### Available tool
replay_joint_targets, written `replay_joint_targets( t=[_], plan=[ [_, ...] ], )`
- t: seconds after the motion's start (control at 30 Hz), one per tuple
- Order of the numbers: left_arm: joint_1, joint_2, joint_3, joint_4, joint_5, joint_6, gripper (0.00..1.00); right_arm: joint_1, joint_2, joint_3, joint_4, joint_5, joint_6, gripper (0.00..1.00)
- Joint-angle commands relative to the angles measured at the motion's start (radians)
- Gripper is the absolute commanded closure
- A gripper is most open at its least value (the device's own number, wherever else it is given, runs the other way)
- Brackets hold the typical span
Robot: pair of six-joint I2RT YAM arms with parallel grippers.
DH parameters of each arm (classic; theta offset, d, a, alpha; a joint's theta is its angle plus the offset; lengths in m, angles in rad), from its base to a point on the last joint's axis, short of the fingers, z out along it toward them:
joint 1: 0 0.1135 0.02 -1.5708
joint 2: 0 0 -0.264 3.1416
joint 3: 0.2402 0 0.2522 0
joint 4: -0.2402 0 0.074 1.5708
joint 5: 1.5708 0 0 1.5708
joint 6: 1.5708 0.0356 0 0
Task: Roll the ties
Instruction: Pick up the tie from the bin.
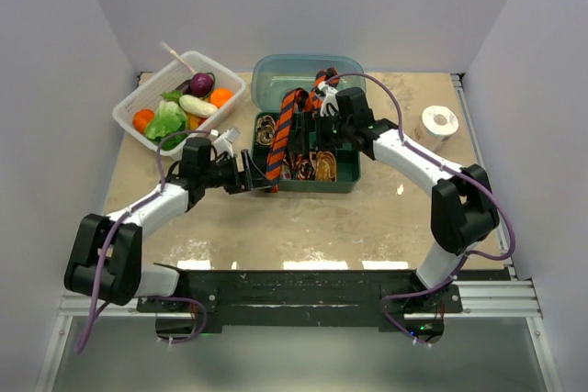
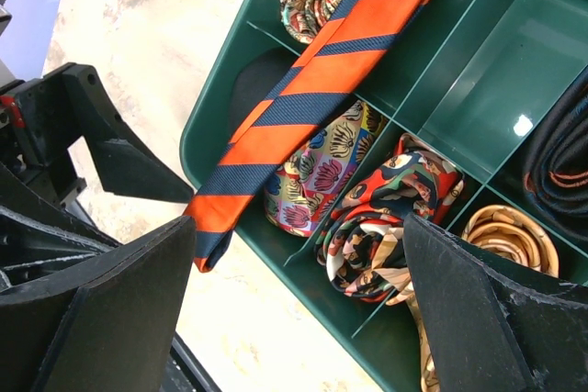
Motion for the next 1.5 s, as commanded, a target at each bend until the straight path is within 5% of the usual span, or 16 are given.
replay_joint_targets(
  t=[0.0, 0.6, 0.87, 1.07, 1.47],
  plan=[
    [-0.003, 0.012, -0.039, 0.177, 0.048, -0.055, 0.24, 0.003, -0.053, 0.001, 0.011, -0.031, -0.009, 0.01],
    [-0.016, 0.112, -0.059, 0.336, 0.091, -0.102, 0.50, 0.003, -0.100, -0.025, 0.029, -0.033, -0.011, 0.01],
    [-0.019, 0.074, -0.073, 0.415, 0.114, -0.139, 0.91, 0.003, -0.113, -0.037, 0.054, -0.069, -0.003, 0.01],
    [-0.019, -0.014, -0.023, 0.314, 0.096, -0.080, 1.00, 0.005, -0.125, -0.051, 0.088, -0.068, 0.049, 0.01],
    [-0.017, -0.155, 0.207, -0.033, 0.106, 0.069, 1.00, 0.034, -0.162, -0.111, 0.181, 0.007, 0.212, 0.01]
  ],
)
